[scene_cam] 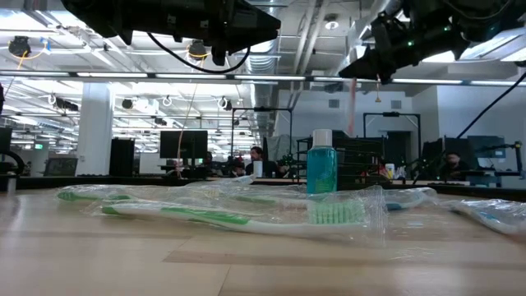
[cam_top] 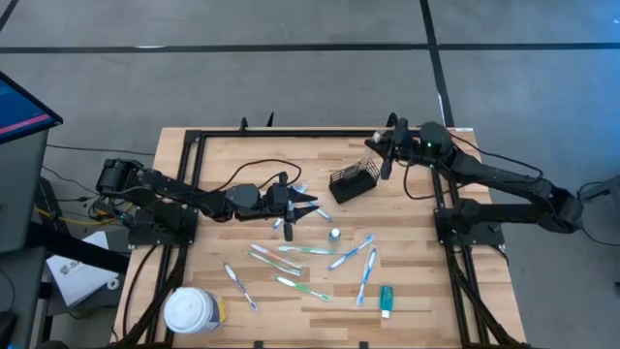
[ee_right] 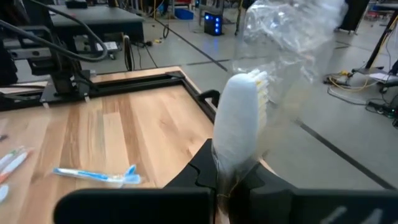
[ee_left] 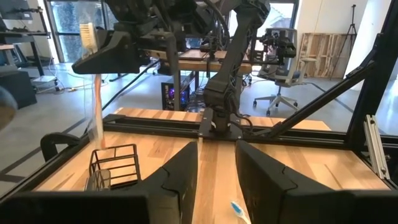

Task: Pick & Place toothbrushing station
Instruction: Put the orange toothbrush into the mesh organizer

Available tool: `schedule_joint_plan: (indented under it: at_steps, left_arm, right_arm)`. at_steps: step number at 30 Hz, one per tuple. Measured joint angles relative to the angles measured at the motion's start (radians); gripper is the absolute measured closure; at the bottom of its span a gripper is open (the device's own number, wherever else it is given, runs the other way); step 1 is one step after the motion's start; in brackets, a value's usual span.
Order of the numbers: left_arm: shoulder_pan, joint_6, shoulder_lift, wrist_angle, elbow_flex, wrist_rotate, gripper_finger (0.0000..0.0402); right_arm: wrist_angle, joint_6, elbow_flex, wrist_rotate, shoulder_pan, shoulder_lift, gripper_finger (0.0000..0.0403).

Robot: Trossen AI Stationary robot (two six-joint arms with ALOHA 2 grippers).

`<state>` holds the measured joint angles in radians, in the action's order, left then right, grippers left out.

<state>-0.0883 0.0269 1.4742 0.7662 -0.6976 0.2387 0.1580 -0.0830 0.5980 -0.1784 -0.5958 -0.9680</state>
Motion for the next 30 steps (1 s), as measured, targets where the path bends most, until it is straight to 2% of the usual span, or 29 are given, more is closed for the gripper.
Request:
schedule_joint_plan:
  at_steps: [14,22,30]
  left_arm:
    - [0.0,0.0,0.0,-0.003,0.0,0.0,0.0297]
    - [0.0,0.007,0.0,-0.003,0.0,0.0,0.0297]
    - [0.0,0.007,0.0,-0.003,0.0,0.0,0.0297]
  right_arm:
    - [-0.034,-0.022,0.0,-0.007,-0.041,0.0,0.0403]
    - [0.116,0.001,-0.102,-0.015,-0.042,0.0,0.0403]
    - [0.111,0.002,-0.109,-0.015,-0.042,-0.002,0.0403]
